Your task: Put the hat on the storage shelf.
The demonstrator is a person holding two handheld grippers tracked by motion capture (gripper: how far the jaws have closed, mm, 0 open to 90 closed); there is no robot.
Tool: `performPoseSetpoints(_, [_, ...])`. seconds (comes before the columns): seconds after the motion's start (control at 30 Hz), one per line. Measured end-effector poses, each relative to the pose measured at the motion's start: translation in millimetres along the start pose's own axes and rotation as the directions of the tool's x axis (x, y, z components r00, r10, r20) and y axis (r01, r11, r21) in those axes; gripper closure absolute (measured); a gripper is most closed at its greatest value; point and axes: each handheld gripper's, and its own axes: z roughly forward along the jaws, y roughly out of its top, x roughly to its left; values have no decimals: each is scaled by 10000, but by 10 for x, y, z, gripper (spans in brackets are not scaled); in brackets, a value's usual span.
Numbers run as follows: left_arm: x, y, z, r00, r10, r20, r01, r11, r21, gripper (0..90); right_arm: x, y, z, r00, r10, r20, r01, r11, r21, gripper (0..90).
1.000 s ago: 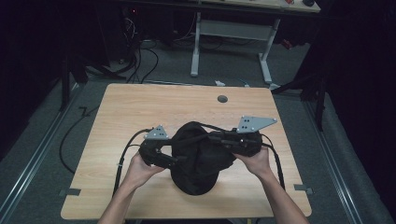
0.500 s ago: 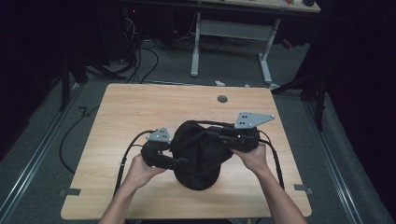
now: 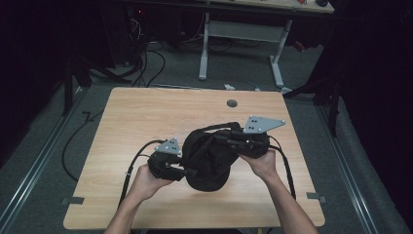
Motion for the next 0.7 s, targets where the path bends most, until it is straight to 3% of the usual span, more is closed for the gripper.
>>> performPoseSetpoints(0.3, [-91,-41,-95,10000,64,67,-61,9992,-402,665,21,23,34,10000,-70,12,70,9997,-214,779])
performPoseSetpoints(0.7, [-104,-53,-197,9995,-241,195,260,9943,-1033,741,-59,-44,88,9985,497,-239,-502,9985,-213,754])
